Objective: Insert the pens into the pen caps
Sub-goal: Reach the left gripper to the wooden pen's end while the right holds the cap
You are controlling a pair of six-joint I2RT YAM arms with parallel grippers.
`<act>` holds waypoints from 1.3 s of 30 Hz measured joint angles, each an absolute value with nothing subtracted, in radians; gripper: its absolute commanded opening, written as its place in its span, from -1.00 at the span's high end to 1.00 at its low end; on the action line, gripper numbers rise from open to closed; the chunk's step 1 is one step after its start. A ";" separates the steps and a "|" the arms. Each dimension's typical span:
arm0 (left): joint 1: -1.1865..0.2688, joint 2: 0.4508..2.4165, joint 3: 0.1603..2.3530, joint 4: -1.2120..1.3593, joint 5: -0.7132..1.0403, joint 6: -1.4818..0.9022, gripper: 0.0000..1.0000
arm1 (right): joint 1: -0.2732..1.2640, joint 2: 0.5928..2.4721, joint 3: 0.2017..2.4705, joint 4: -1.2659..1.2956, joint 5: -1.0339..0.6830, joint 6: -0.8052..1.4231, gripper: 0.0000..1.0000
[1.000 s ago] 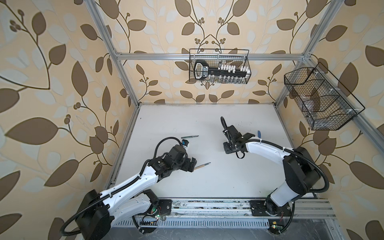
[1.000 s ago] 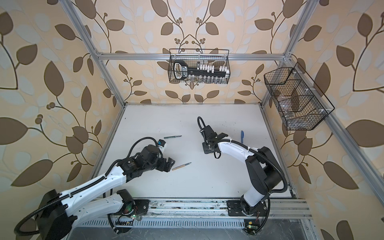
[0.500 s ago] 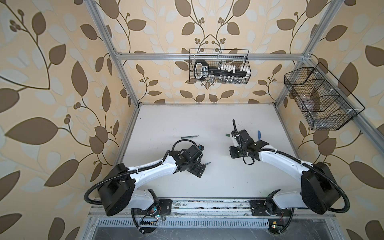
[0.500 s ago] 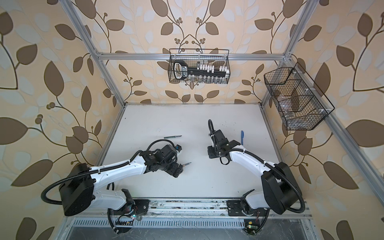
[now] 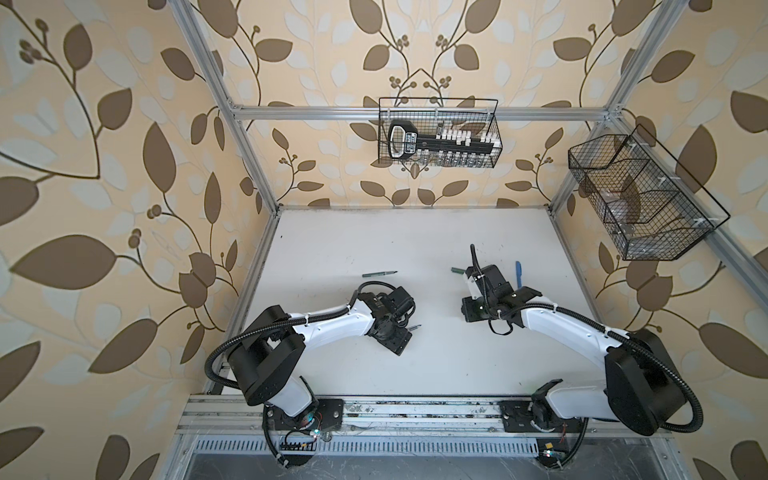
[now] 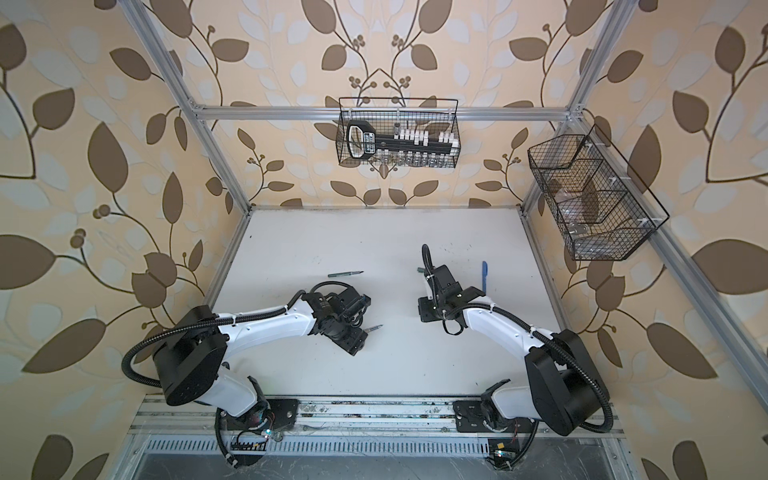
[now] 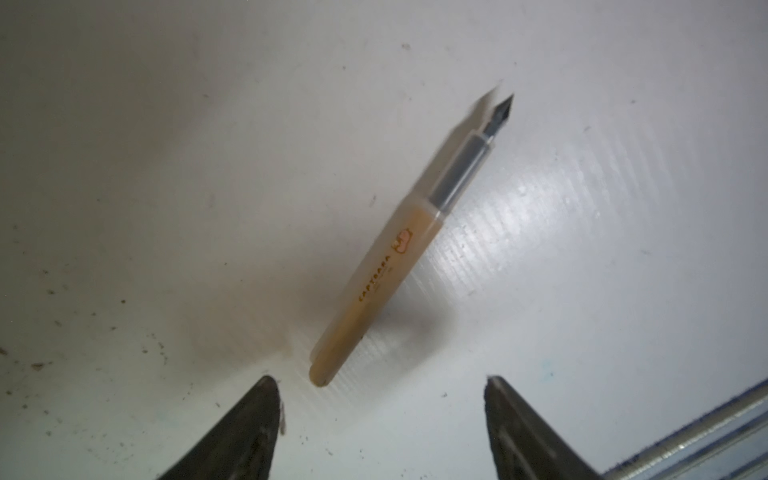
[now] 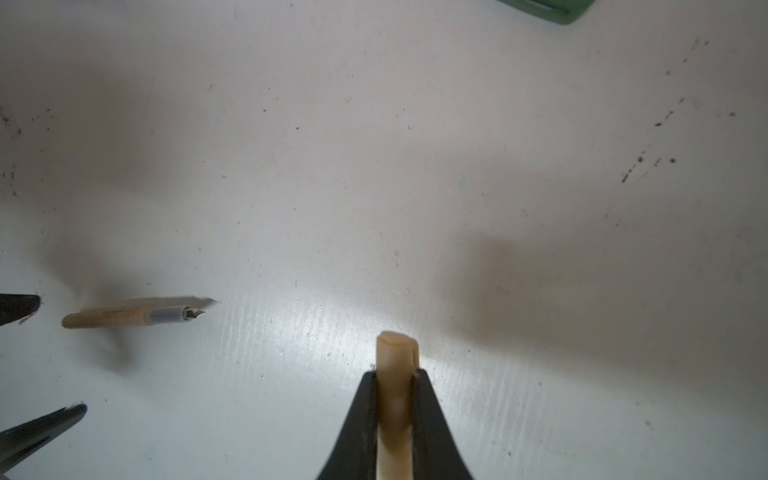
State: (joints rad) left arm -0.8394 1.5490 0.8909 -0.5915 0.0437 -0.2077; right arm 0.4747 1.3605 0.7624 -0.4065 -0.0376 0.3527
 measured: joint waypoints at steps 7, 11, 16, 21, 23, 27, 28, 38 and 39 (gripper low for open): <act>-0.845 1.586 0.893 -0.602 0.069 -0.208 -0.14 | 0.468 1.361 0.758 -0.387 -0.047 0.355 0.72; -0.852 1.586 0.893 -0.601 0.074 -0.212 -0.13 | 0.461 1.354 0.746 -0.377 -0.050 0.355 0.72; -0.863 1.586 0.893 -0.581 0.075 -0.221 -0.14 | 0.458 1.351 0.743 -0.376 -0.053 0.355 0.72; -0.881 1.586 0.893 -0.551 0.051 -0.238 -0.17 | 0.458 1.351 0.742 -0.373 -0.056 0.355 0.72; -0.884 1.586 0.893 -0.546 0.031 -0.239 -0.19 | 0.458 1.350 0.742 -0.373 -0.057 0.355 0.72; -0.884 1.587 0.893 -0.550 -0.004 -0.239 -0.21 | 0.458 1.349 0.741 -0.370 -0.059 0.356 0.72; -0.884 1.589 0.893 -0.550 -0.009 -0.239 -0.21 | 0.458 1.349 0.741 -0.369 -0.060 0.357 0.72; -0.884 1.630 0.899 -0.557 -0.009 -0.247 0.08 | 0.456 1.347 0.731 -0.365 -0.065 0.360 0.72; -0.884 1.631 0.901 -0.557 -0.007 -0.248 0.08 | 0.456 1.347 0.731 -0.365 -0.065 0.360 0.72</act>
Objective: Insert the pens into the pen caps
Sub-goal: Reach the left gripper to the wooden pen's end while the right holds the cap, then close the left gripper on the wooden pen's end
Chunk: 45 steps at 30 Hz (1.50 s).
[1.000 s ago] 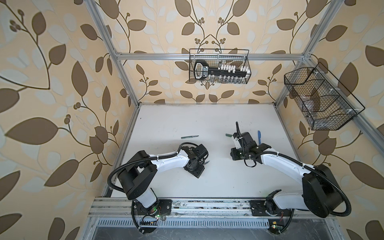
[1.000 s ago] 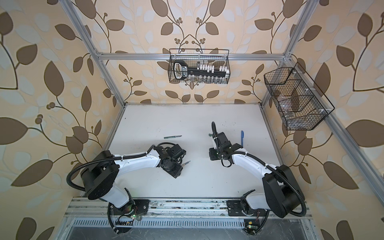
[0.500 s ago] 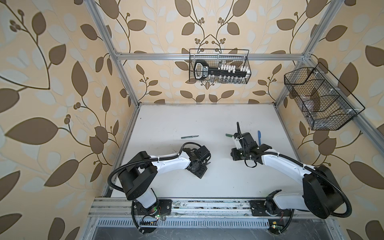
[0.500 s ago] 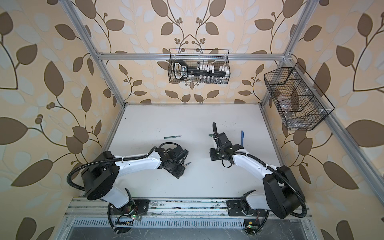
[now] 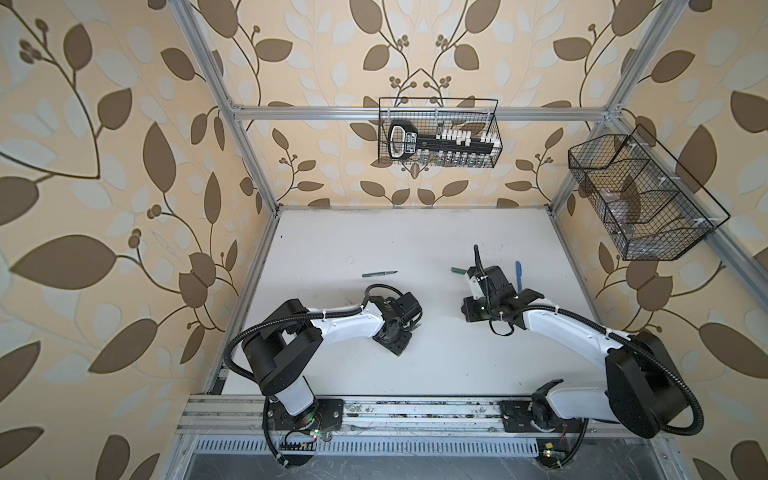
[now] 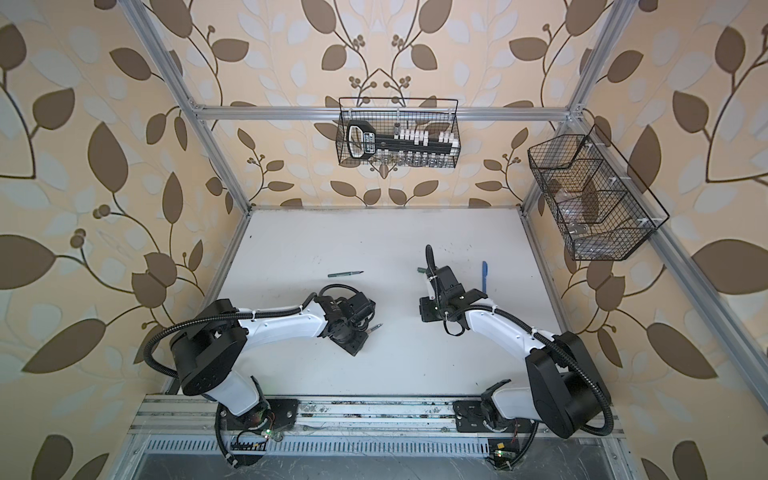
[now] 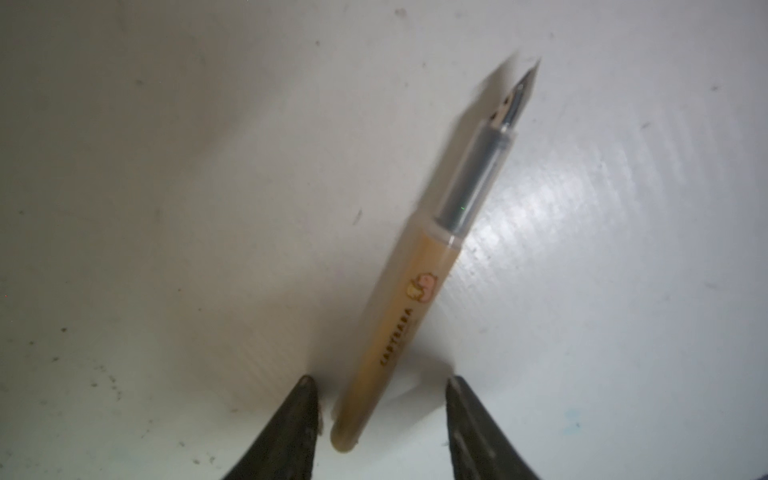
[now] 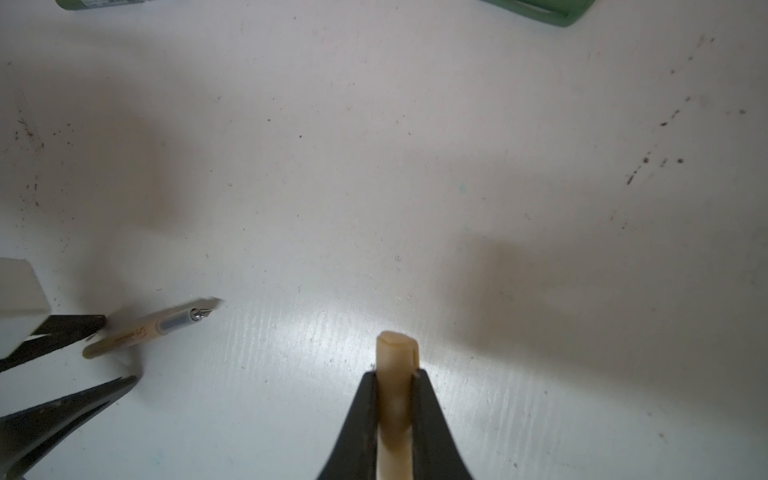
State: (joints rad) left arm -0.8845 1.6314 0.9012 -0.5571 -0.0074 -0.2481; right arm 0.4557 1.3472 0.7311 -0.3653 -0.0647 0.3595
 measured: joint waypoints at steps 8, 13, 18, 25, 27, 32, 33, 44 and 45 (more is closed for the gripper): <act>-0.885 1.643 0.915 -0.573 -0.010 -0.259 0.15 | 0.456 1.347 0.731 -0.362 -0.068 0.363 0.72; -0.905 1.643 0.916 -0.592 -0.028 -0.270 0.18 | 0.456 1.347 0.731 -0.361 -0.072 0.363 0.72; -0.911 1.643 0.916 -0.608 -0.035 -0.276 0.37 | 0.456 1.347 0.731 -0.352 -0.076 0.366 0.72; -0.916 1.654 0.927 -0.617 -0.038 -0.280 0.51 | 0.456 1.347 0.731 -0.347 -0.084 0.366 0.72; -0.920 1.663 0.937 -0.619 -0.038 -0.279 0.60 | 0.455 1.347 0.731 -0.347 -0.087 0.366 0.72; -0.937 1.677 0.953 -0.625 -0.045 -0.276 0.68 | 0.450 1.347 0.731 -0.346 -0.093 0.366 0.72; -0.939 1.678 0.955 -0.625 -0.046 -0.273 0.70 | 0.449 1.347 0.731 -0.345 -0.095 0.366 0.72; -0.950 1.678 0.956 -0.627 -0.059 -0.262 1.00 | 0.448 1.347 0.731 -0.324 -0.102 0.367 0.73; -0.950 1.677 0.956 -0.626 -0.062 -0.262 1.00 | 0.448 1.346 0.730 -0.320 -0.102 0.367 0.74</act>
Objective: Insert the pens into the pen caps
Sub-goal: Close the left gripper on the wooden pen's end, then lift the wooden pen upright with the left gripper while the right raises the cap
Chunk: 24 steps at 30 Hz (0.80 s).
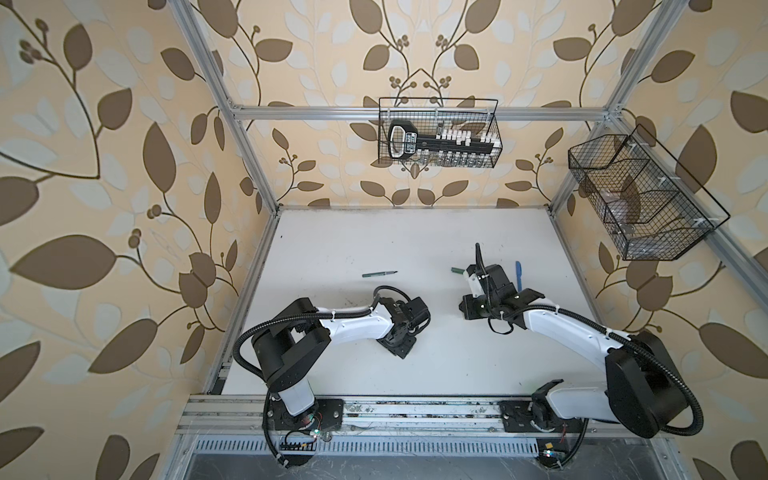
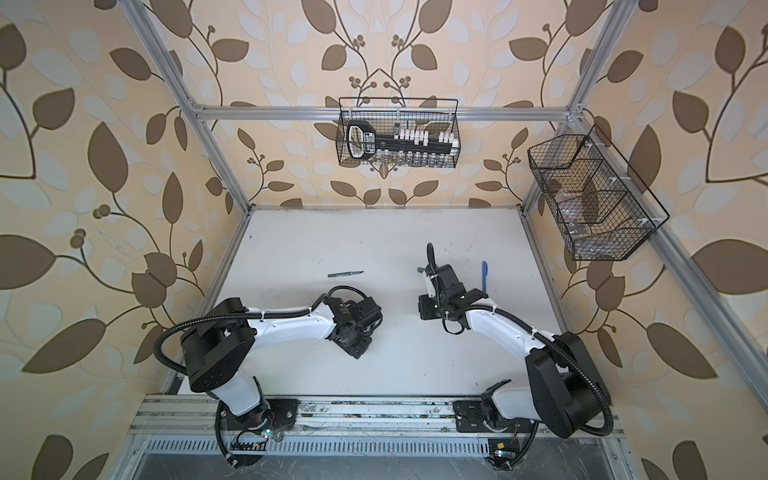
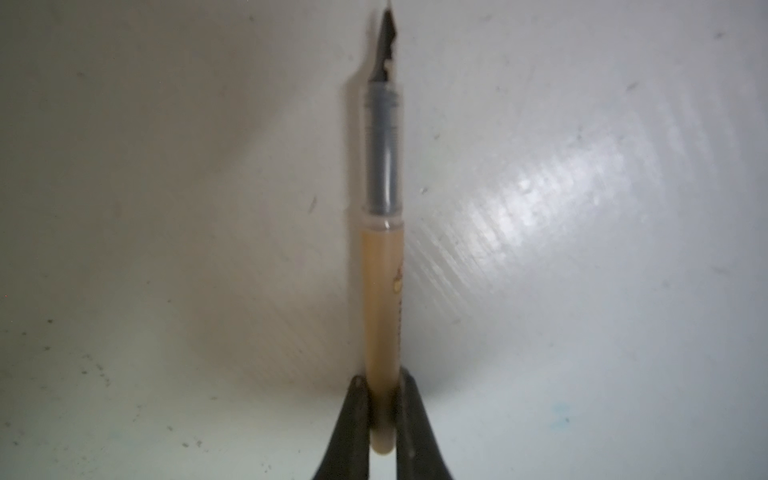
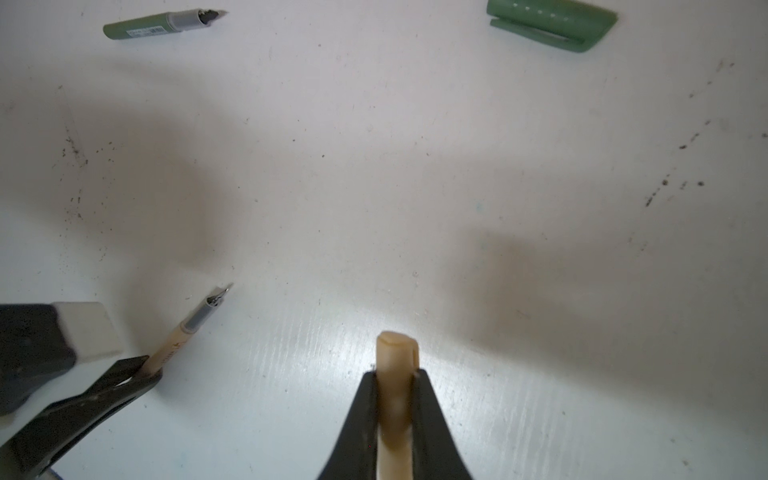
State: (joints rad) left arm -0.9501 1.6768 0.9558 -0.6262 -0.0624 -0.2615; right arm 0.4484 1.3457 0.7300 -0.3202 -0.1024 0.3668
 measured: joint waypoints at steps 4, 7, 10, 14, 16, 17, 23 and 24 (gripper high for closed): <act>-0.950 1.648 0.952 -0.601 -0.094 -0.259 1.00 | 0.448 1.320 0.715 -0.302 -0.113 0.366 0.76; -0.950 1.570 0.948 -0.566 -0.125 -0.252 1.00 | 0.448 1.287 0.704 -0.289 -0.125 0.366 0.79; -0.950 1.448 0.937 -0.495 -0.149 -0.238 1.00 | 0.448 1.249 0.700 -0.272 -0.142 0.366 0.83; -0.950 1.280 0.902 -0.361 -0.150 -0.212 1.00 | 0.450 1.174 0.700 -0.245 -0.176 0.361 0.91; -0.950 1.213 0.871 -0.289 -0.150 -0.199 1.00 | 0.455 1.122 0.699 -0.220 -0.192 0.353 0.91; -0.950 1.179 0.849 -0.250 -0.150 -0.191 1.00 | 0.462 1.089 0.698 -0.204 -0.200 0.347 0.92; -0.950 1.003 0.699 -0.040 -0.142 -0.133 1.00 | 0.500 0.939 0.698 -0.090 -0.249 0.324 0.92; -0.950 0.986 0.681 -0.007 -0.137 -0.123 1.00 | 0.502 0.923 0.698 -0.068 -0.257 0.324 0.91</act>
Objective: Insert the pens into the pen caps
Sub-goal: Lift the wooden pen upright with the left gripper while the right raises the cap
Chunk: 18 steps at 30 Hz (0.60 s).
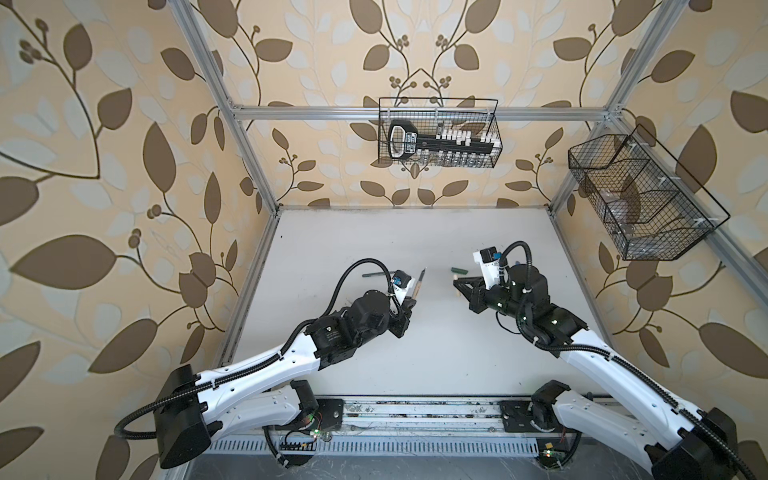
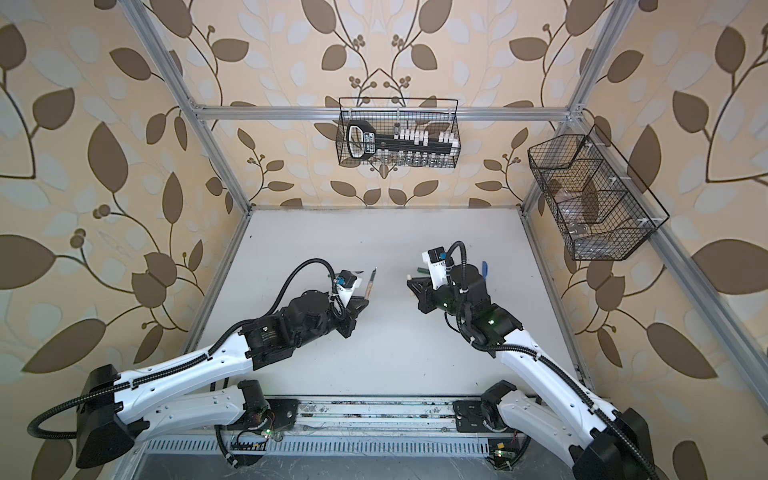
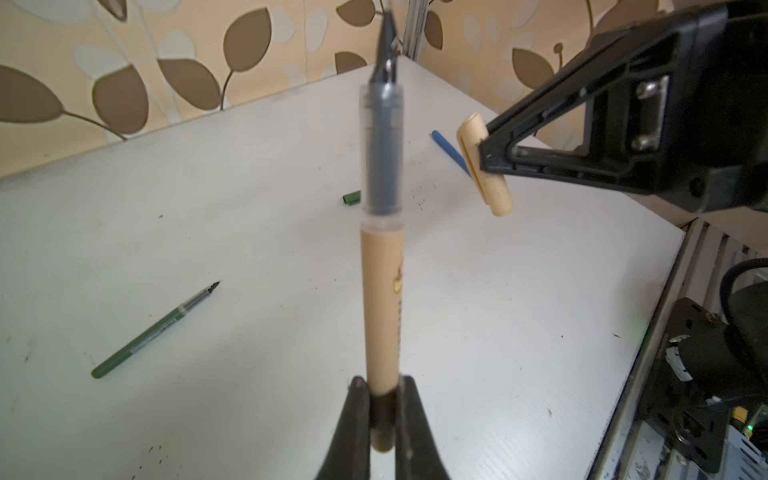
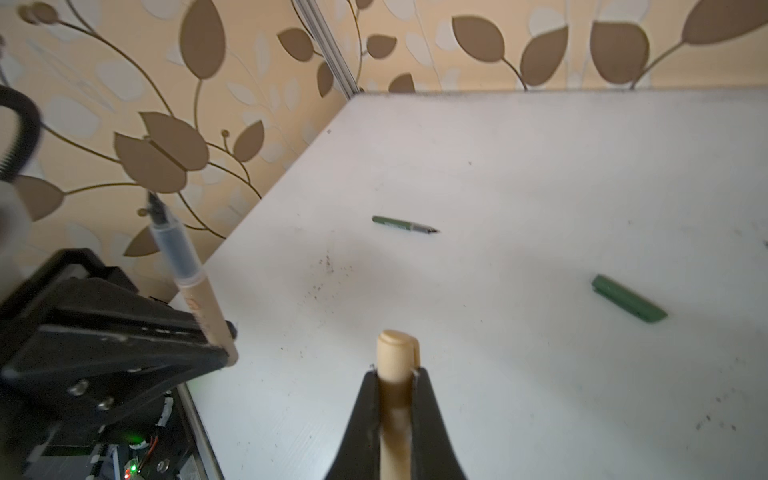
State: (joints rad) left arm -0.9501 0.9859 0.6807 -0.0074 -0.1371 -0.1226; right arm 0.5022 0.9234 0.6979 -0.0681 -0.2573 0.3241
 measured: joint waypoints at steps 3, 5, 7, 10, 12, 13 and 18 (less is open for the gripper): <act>-0.950 0.973 0.658 0.060 -0.113 -0.093 1.00 | 0.511 0.897 0.698 0.001 -0.284 0.326 0.91; -0.950 0.975 0.651 0.089 -0.099 -0.080 1.00 | 0.525 0.891 0.698 0.042 -0.295 0.329 0.91; -0.950 0.975 0.642 0.112 -0.085 -0.077 1.00 | 0.550 0.890 0.698 0.078 -0.299 0.329 0.92; -0.950 0.963 0.598 0.178 -0.072 -0.077 1.00 | 0.593 0.886 0.698 0.124 -0.299 0.329 0.93; -0.950 0.933 0.544 0.217 -0.051 -0.077 1.00 | 0.615 0.876 0.698 0.155 -0.295 0.328 0.96; -0.950 0.916 0.525 0.226 -0.044 -0.077 1.00 | 0.624 0.869 0.698 0.170 -0.292 0.327 0.96; -0.947 0.833 0.474 0.239 0.013 -0.077 1.00 | 0.663 0.833 0.699 0.234 -0.267 0.319 0.97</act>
State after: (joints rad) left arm -0.9474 0.8330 0.4740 0.2386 0.0132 -0.0769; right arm 0.6628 0.8330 0.6987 0.2340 -0.2668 0.3191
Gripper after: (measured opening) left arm 0.100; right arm 0.091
